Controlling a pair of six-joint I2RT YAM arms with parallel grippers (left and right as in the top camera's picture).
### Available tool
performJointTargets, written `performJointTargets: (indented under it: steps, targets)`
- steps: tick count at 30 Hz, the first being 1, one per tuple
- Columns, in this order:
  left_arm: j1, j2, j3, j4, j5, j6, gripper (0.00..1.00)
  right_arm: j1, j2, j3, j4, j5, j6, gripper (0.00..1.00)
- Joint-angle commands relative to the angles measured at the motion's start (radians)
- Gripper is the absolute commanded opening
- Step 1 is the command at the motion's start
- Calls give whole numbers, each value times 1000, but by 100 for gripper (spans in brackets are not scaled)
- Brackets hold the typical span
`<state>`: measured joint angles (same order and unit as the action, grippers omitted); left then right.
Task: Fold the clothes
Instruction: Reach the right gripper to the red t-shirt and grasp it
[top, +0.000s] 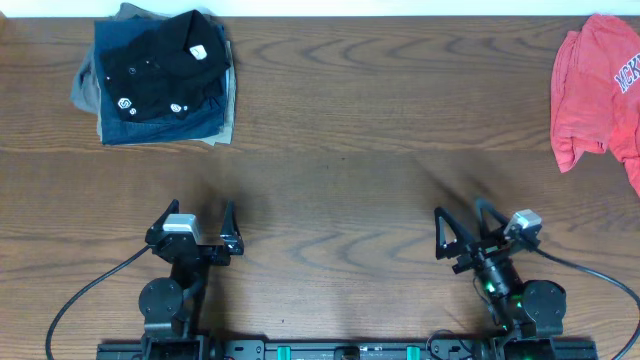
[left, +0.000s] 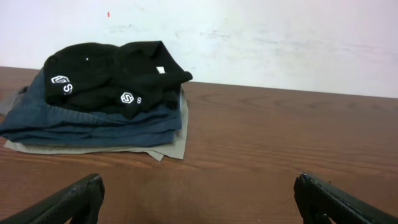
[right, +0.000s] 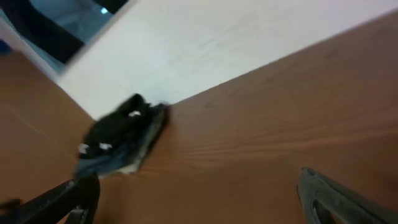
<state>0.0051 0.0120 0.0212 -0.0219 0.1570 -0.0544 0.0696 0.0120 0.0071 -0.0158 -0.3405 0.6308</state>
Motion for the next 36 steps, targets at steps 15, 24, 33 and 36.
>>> performJointTargets:
  steps: [15,24,33,36]
  targets:
    - [-2,-6,-17,-34,14,6,98,6,-5,-2,90,-67,181,99]
    - [-2,-6,-17,-34,14,6,98,6,20,120,135,-19,16,99]
    - [-2,-6,-17,-34,14,6,98,6,382,512,-85,201,-269,99]
    - [-2,-6,-17,-34,14,6,98,6,561,677,-195,360,-317,99]
